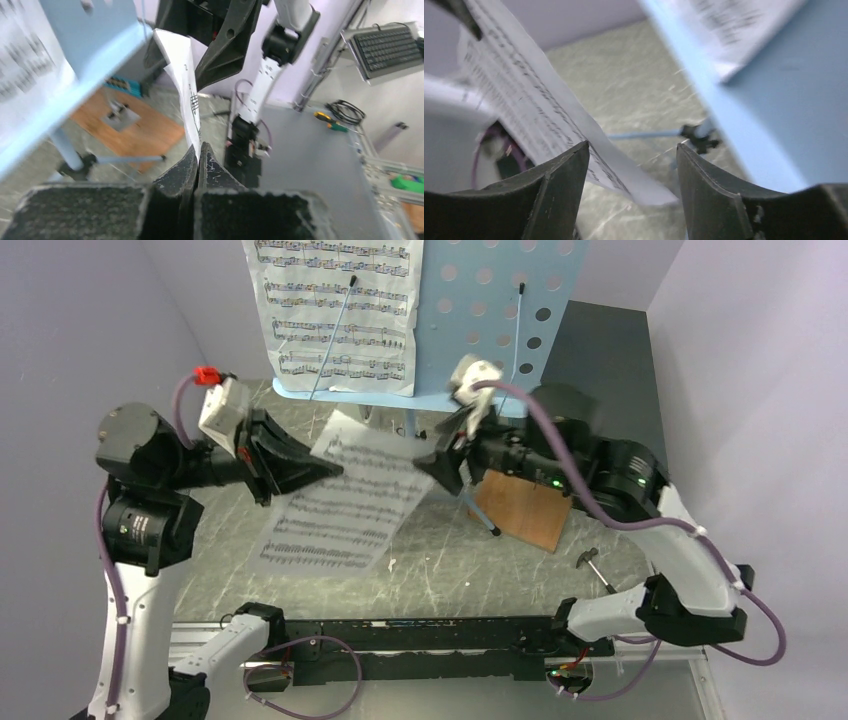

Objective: Set up the instrument practice props

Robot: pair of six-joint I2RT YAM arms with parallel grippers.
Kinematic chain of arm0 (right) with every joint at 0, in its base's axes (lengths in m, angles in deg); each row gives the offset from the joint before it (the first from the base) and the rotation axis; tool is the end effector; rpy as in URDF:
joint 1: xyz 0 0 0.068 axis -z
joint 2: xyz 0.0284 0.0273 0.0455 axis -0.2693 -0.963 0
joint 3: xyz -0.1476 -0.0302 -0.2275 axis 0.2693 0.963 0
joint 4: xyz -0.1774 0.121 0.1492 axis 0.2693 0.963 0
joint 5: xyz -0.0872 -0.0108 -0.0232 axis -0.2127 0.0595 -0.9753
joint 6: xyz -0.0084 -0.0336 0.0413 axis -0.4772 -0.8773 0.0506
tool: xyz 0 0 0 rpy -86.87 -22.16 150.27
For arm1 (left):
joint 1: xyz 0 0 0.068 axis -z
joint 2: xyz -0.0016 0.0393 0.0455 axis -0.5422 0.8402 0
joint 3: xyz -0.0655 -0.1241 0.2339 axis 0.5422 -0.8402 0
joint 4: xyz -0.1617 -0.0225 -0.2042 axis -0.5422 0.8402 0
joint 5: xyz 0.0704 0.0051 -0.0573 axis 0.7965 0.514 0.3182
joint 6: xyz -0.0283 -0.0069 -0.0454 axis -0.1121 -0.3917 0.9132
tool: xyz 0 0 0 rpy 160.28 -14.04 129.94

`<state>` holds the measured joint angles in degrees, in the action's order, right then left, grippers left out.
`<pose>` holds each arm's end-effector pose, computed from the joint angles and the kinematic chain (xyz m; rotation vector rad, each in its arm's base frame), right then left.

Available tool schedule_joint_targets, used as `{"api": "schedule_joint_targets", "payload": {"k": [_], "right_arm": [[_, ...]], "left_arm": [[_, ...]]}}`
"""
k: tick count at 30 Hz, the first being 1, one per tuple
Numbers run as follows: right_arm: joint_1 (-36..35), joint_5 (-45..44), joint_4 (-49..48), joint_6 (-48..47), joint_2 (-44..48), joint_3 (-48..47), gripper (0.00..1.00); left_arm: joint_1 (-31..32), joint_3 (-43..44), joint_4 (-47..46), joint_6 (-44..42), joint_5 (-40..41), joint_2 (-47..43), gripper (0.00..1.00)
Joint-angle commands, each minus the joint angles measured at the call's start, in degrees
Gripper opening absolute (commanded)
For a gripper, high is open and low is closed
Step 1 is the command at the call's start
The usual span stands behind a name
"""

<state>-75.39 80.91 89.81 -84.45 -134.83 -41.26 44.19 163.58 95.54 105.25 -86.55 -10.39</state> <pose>0.1085 0.1912 0.5323 -1.0599 1.5985 0.7330 0.1024 -0.0549 0.5194 0.9839 1.3608 -1.2695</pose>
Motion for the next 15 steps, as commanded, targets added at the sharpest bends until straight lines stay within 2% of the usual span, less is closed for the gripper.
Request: {"api": "schedule_joint_targets", "payload": {"k": [1,5,8,15], "right_arm": [[0.2,-23.0,-18.6,3.5,9.8,1.1,0.68],[0.1,-35.2,-28.5,3.5,15.9,5.7,0.67],[0.1,-43.0,-28.6,4.1,15.9,3.7,0.65],[0.2,-47.5,-29.4,3.7,13.8,0.6,0.58]], "left_arm": [[0.2,8.0,-16.1,7.9,6.1,4.6,0.0],[0.2,14.2,-26.4,16.6,10.3,11.0,0.0],[0.2,20.0,-29.9,20.1,13.1,15.6,0.0],[0.2,27.5,-35.6,26.5,18.1,23.1,0.0]]}}
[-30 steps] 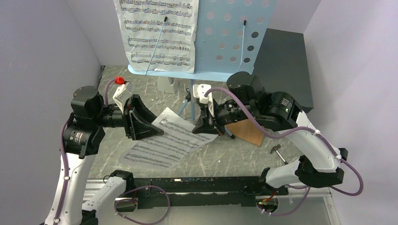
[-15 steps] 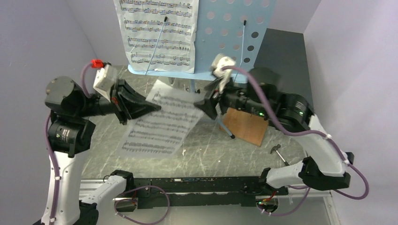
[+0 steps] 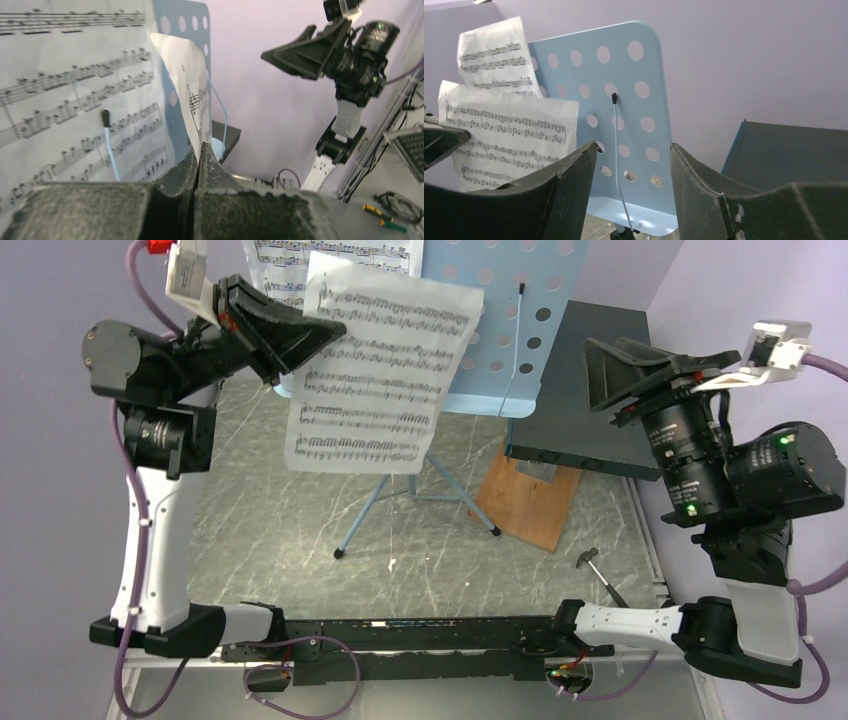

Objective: Set up the instrument practice props

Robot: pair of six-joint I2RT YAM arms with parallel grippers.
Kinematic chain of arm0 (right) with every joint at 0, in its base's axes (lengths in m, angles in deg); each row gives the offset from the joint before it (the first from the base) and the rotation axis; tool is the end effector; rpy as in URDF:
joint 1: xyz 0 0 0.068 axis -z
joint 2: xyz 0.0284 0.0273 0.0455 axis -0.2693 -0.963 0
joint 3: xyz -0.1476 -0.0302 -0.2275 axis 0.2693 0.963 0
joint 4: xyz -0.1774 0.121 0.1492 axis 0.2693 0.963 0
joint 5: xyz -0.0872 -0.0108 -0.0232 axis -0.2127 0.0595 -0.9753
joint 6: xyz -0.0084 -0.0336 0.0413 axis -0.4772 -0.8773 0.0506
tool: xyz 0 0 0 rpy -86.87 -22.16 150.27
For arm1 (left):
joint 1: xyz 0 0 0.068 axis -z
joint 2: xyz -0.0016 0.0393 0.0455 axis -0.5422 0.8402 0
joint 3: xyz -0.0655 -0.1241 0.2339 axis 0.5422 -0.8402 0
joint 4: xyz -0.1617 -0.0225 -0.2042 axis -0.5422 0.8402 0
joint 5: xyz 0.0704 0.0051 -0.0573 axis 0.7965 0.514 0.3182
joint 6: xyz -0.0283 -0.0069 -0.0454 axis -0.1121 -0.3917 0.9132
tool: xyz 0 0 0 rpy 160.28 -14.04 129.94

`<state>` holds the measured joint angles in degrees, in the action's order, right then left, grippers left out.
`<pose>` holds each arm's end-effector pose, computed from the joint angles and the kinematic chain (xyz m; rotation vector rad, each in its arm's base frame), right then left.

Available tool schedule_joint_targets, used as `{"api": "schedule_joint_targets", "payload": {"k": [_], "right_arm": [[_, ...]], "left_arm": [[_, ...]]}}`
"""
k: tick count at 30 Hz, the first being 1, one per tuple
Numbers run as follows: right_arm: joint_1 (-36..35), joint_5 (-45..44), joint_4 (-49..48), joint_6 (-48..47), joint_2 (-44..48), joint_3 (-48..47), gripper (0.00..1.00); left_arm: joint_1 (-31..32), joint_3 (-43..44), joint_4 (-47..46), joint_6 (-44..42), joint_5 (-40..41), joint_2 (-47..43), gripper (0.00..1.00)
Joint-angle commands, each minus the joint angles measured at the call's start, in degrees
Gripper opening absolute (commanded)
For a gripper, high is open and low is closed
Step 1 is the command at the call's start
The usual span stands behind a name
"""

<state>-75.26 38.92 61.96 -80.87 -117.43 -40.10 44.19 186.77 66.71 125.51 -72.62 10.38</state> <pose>0.0547 0.0501 0.6163 -0.0096 1.2092 0.5468 0.1665 -0.0639 0.6178 0.7579 1.0775 -1.1832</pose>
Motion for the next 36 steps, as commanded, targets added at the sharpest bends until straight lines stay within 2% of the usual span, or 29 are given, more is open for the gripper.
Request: {"api": "schedule_joint_targets", "payload": {"k": [1,8,13,23,31,36], "right_arm": [[0.0,-5.5,-1.9,0.0,-4.0,-0.7,0.57],[0.0,-6.1,-1.7,-1.1,-8.8,-2.2,0.6],[0.1,-6.6,-2.3,-2.2,-10.9,-1.9,0.59],[0.9,-9.4,-5.9,-6.0,-12.2,1.1,0.43],[1.7,-9.8,-9.8,-9.1,-12.8,3.2,0.39],[1.9,-9.0,-12.7,-11.1,-12.8,4.6,0.28]], "left_arm": [[0.2,5.2,-7.6,7.0,4.5,3.1,0.0],[0.2,11.5,-9.0,7.9,6.0,7.4,0.0],[0.2,12.6,-11.8,9.3,7.4,9.1,0.0],[0.2,12.3,-17.6,13.2,8.1,11.4,0.0],[0.8,13.4,-21.7,15.7,8.8,14.3,0.0],[2.0,15.3,-21.6,15.0,9.2,15.9,0.0]]}}
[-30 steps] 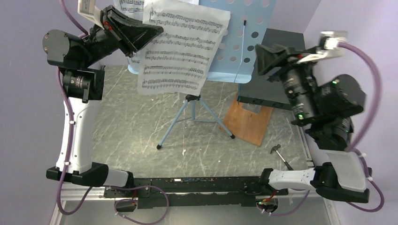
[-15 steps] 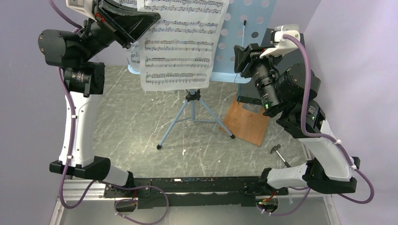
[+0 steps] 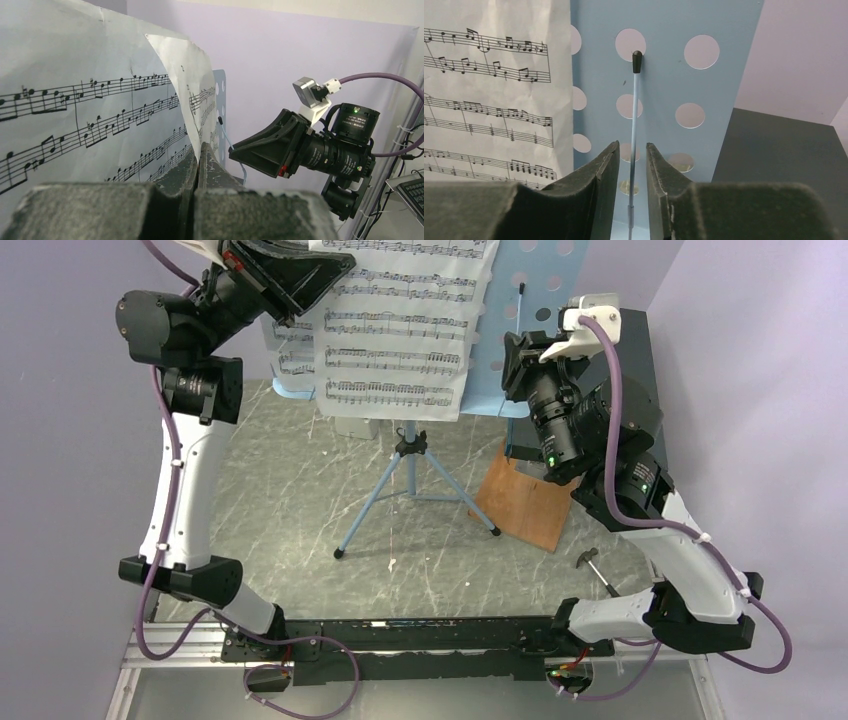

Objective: Set up the instrument practice props

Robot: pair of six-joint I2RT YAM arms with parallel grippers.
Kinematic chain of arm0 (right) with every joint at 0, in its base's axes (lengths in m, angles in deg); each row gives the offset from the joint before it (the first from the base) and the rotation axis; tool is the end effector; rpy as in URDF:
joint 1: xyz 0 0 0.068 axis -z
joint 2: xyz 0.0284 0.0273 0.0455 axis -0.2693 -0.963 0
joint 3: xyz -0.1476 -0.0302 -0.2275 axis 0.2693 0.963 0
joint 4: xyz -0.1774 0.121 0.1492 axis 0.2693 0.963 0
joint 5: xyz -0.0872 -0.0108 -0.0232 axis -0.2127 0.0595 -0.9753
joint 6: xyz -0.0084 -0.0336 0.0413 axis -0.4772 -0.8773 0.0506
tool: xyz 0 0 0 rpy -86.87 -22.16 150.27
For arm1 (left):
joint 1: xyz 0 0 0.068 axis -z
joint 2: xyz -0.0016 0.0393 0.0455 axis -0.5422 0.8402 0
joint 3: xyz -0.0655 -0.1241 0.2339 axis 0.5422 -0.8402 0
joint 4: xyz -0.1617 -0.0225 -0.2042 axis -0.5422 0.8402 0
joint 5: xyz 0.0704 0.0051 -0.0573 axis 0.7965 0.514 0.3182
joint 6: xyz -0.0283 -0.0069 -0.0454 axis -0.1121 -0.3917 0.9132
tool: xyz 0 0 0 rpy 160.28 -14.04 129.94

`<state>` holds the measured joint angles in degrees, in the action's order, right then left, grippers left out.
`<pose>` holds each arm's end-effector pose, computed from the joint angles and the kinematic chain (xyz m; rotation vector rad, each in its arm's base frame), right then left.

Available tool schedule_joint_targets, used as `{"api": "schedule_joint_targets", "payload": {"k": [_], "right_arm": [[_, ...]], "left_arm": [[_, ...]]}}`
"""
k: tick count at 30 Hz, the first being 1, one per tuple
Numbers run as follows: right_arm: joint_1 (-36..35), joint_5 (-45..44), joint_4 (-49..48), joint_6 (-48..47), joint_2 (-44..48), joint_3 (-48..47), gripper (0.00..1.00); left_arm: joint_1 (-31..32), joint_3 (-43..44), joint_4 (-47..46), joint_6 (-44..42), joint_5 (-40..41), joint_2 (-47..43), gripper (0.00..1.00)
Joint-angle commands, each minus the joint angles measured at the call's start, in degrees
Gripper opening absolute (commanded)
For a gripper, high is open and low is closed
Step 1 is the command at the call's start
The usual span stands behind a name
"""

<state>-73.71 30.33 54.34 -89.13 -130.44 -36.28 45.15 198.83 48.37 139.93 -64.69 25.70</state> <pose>0.1226 0.1482 0.5868 -0.0611 1.3496 0.2212 0.2295 -0.0776 0.6403 0.6195 0.9119 -1.2901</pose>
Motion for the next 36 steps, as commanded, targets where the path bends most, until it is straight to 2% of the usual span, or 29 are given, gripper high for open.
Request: {"api": "schedule_joint_targets", "payload": {"k": [1,7,11,19,24,36], "right_arm": [[0.4,-0.2,-5.6,-3.1,0.2,1.1,0.25],[0.6,0.6,-9.4,-4.8,0.9,3.2,0.08],[0.7,1.4,-11.4,-5.5,1.4,4.5,0.0],[0.8,3.4,-19.9,-8.4,4.8,11.6,0.0],[1.6,5.8,-26.1,-9.3,7.9,17.4,0.0],[4.1,8.8,-32.8,-6.1,11.4,24.2,0.0]], "left_arm": [[1.3,3.7,-3.3,0.3,1.5,0.9,0.0],[3.0,6.6,-2.4,-2.4,2.7,2.6,0.0],[5.3,7.5,-1.9,-4.6,3.3,3.5,0.0],[10.3,9.4,3.3,-14.1,5.4,4.6,0.0],[11.7,6.7,-0.1,-15.7,7.2,4.3,0.0],[13.0,1.0,-0.5,-20.0,12.8,1.2,0.0]]}}
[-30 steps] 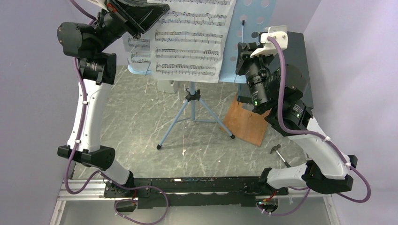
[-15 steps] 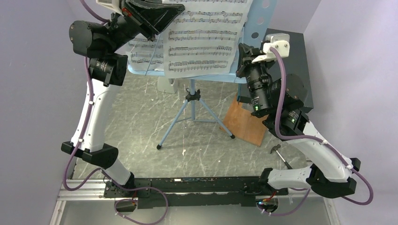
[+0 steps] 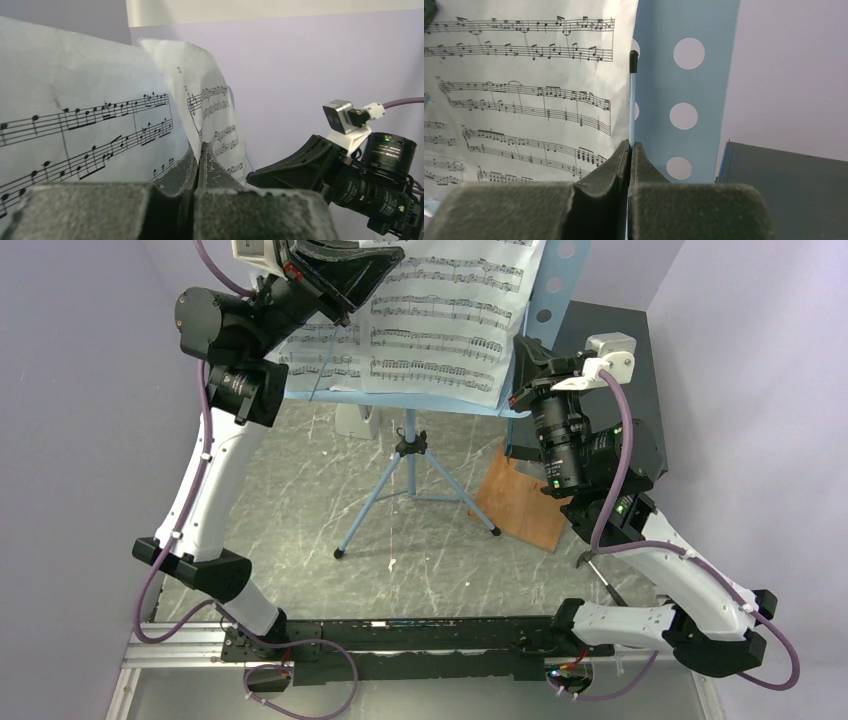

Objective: Set up the instrument practice props

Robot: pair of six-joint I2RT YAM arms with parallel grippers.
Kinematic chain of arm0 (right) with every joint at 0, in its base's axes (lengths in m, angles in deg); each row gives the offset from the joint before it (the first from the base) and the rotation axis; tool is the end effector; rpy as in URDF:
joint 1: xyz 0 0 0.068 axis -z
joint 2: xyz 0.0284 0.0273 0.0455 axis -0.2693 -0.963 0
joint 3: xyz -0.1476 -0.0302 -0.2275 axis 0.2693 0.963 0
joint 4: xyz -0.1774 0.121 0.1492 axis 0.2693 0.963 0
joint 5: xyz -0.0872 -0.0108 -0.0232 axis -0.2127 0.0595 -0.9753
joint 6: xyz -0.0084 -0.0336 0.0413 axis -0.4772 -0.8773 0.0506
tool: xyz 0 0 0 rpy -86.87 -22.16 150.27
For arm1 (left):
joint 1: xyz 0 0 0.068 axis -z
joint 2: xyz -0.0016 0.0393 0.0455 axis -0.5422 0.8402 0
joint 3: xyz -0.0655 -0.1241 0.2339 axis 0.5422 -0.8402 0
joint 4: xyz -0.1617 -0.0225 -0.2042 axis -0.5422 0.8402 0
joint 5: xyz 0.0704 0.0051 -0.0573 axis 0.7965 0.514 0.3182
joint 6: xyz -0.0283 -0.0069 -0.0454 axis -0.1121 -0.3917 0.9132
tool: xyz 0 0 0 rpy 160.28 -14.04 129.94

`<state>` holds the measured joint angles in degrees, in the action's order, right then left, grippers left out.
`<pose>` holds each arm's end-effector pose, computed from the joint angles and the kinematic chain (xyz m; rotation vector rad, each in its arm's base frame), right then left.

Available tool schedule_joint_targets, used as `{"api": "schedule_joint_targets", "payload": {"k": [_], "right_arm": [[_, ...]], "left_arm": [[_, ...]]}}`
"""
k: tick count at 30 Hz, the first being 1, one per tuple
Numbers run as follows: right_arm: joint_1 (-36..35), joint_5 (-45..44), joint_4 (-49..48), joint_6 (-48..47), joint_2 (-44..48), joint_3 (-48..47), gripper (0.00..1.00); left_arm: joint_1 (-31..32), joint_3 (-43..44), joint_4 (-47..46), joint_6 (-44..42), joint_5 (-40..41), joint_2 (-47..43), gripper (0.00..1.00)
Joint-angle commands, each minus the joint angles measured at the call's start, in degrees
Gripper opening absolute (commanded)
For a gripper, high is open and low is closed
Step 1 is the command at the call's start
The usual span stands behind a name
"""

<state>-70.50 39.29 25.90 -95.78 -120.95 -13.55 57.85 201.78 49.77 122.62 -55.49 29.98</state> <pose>0.1223 0.1362 0.5520 -0.0528 1.1152 0.2945 0.2359 -0.1353 0.6365 0.6512 0.7610 -1.1993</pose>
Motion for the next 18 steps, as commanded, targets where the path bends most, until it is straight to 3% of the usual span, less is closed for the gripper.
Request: {"api": "schedule_joint_targets", "payload": {"k": [1,6,18], "right_arm": [[1.0,0.2,-4.9,0.7,2.2,2.0,0.0],[1.5,0.0,-8.2,1.5,3.3,4.7,0.0],[2.2,3.6,-6.2,1.5,2.6,4.4,0.0]], "left_arm": [[0.3,-2.5,-2.0,-2.9,4.1,-3.5,0.0],[0.3,-3.6,-1.5,-3.4,5.0,-4.2,0.0],[1.7,0.2,-3.4,0.5,1.8,0.4,0.0]]}}
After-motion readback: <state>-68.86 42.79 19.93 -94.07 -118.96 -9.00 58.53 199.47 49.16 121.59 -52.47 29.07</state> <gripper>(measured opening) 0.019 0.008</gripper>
